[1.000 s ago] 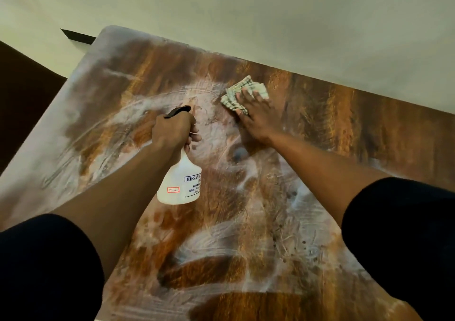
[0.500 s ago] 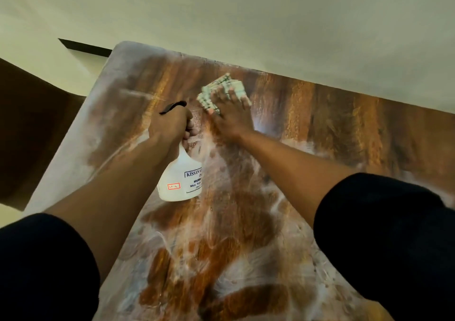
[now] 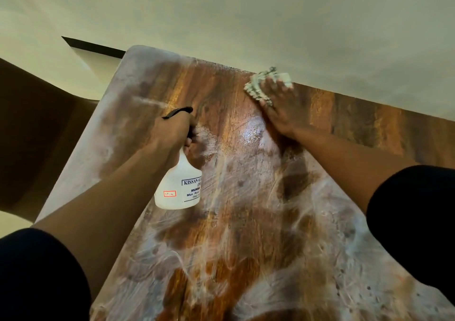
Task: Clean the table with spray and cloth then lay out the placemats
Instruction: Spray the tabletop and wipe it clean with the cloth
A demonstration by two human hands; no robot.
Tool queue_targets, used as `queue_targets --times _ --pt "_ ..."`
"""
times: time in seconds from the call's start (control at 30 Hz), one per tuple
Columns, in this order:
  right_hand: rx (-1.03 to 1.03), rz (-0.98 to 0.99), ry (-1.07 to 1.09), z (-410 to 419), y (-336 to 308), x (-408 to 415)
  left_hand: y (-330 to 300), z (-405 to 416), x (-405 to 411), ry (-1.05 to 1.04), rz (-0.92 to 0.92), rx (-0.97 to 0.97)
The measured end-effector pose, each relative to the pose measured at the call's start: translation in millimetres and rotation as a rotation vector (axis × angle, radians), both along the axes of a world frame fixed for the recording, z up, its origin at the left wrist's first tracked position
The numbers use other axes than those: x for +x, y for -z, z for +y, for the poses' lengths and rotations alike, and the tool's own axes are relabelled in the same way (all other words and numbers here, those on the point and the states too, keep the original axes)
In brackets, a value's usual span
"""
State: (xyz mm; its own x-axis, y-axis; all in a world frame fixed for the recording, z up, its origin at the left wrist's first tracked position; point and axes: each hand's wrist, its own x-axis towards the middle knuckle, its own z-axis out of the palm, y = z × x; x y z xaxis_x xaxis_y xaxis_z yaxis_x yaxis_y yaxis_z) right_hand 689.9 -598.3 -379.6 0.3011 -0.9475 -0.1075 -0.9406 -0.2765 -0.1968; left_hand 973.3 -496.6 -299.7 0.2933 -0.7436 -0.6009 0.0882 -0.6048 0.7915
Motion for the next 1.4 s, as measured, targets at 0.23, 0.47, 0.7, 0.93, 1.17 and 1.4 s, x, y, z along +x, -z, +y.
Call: queue_targets --times 0.23,0.47,0.7,0.93,1.17,1.4 --pt "0.034 -0.006 0.325 -11.5 -0.5 35.0 8.2 -1.3 9.2 -0.034 0.076 -0.004" --pt "0.079 -0.029 -0.013 -25.0 -11.5 141.5 13.6 4.9 26.9 -0.064 0.112 -0.017" --pt "0.116 -0.053 -0.241 -38.8 -10.0 157.1 17.3 1.5 43.0 -0.051 0.085 -0.016" --pt "0.080 -0.113 0.118 -47.6 -8.1 70.0 18.3 3.5 46.0 -0.029 0.073 -0.026" --pt "0.086 -0.048 0.456 -32.2 -7.9 20.1 17.6 9.6 44.4 -0.050 0.096 -0.040" --pt "0.089 -0.049 0.156 -40.1 -16.6 132.3 17.2 5.9 44.0 -0.087 0.096 -0.054"
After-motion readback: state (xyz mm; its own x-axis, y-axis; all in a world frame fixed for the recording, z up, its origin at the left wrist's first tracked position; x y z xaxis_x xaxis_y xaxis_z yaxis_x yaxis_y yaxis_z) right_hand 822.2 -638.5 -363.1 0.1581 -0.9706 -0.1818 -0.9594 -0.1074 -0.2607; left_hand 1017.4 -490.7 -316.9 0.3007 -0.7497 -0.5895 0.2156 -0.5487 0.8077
